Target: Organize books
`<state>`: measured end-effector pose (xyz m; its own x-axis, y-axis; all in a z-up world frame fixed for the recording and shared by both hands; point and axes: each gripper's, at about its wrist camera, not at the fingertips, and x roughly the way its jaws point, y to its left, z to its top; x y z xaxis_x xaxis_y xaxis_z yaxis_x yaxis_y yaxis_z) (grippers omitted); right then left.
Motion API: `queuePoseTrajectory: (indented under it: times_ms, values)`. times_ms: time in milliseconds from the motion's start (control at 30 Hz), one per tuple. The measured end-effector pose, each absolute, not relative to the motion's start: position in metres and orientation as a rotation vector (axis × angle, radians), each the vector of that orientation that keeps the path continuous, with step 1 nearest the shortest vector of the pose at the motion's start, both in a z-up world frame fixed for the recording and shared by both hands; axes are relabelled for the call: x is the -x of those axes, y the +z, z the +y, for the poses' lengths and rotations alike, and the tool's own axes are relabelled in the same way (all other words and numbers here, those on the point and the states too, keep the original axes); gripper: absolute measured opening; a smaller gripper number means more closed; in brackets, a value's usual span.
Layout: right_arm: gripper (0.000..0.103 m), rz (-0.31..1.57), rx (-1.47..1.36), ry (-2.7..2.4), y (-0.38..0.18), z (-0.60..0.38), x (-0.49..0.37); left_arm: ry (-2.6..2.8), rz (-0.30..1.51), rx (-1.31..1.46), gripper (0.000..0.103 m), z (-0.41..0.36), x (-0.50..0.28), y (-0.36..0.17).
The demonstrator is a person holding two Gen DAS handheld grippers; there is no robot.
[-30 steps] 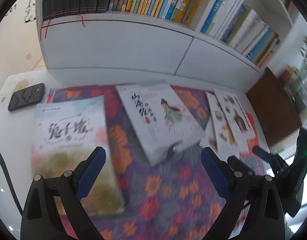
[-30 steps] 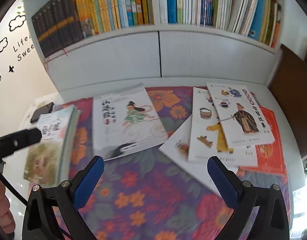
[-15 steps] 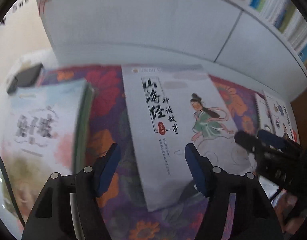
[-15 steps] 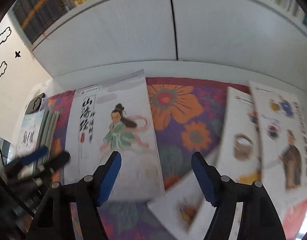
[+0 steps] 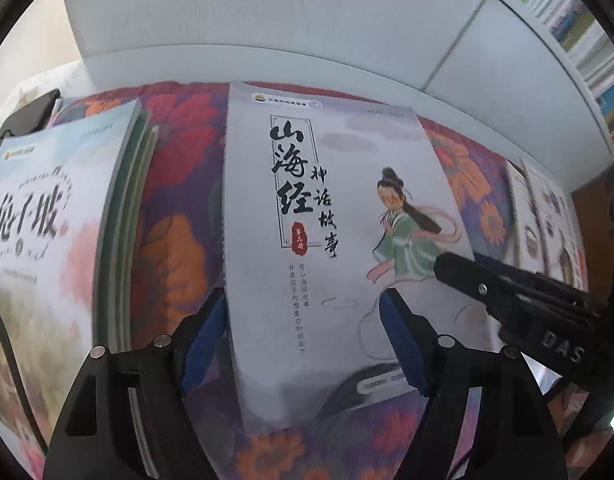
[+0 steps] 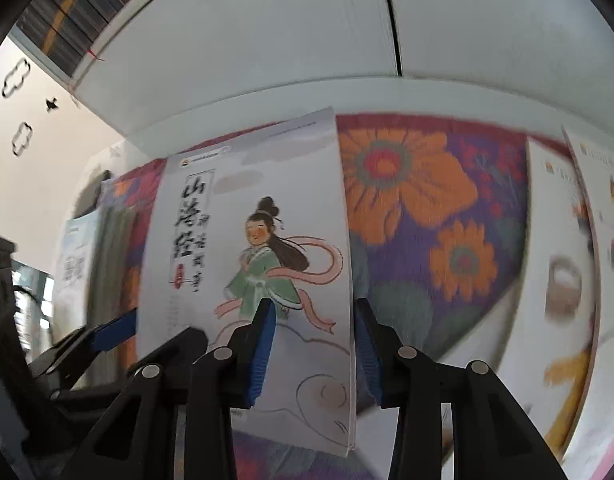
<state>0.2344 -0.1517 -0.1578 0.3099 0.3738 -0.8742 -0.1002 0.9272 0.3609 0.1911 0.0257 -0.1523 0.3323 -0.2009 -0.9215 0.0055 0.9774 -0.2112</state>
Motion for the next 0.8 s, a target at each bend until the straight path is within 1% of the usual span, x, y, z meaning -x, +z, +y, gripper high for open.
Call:
queuePoseTrajectory:
  times_ms: [167, 300, 467, 633, 700, 733, 767, 800]
  values:
    - [0.038, 1.236, -0.309, 0.381, -0.135, -0.153, -0.173, -0.265, 1.249, 0.161, 0.073, 0.024, -0.133, -0.129]
    - [0.04, 1.279, -0.298, 0.355, -0.136, -0.149, -0.114, -0.258, 1.284, 0.005, 0.073, 0.016, -0.07, -0.138]
    - [0.041, 1.31, -0.189, 0.274, -0.146, -0.143, -0.027, -0.33, 1.356, 0.131, 0.073, 0.031, -0.011, -0.15]
    - [0.043, 1.328, -0.235, 0.208, -0.156, -0.164, 0.013, -0.303, 1.343, 0.142, 0.071, 0.054, 0.012, -0.146]
    - [0.043, 1.33, -0.287, 0.197, -0.16, -0.174, 0.023, -0.296, 1.338, 0.152, 0.066, 0.059, 0.019, -0.146]
    - [0.043, 1.331, -0.305, 0.191, -0.162, -0.178, 0.03, -0.273, 1.329, 0.149, 0.059, 0.058, 0.019, -0.151]
    - [0.043, 1.338, -0.322, 0.191, -0.166, -0.181, 0.036, -0.261, 1.323, 0.14, 0.046, 0.064, 0.022, -0.15]
    - [0.043, 1.346, -0.334, 0.197, -0.168, -0.182, 0.041, -0.245, 1.314, 0.125, 0.042, 0.066, 0.023, -0.148]
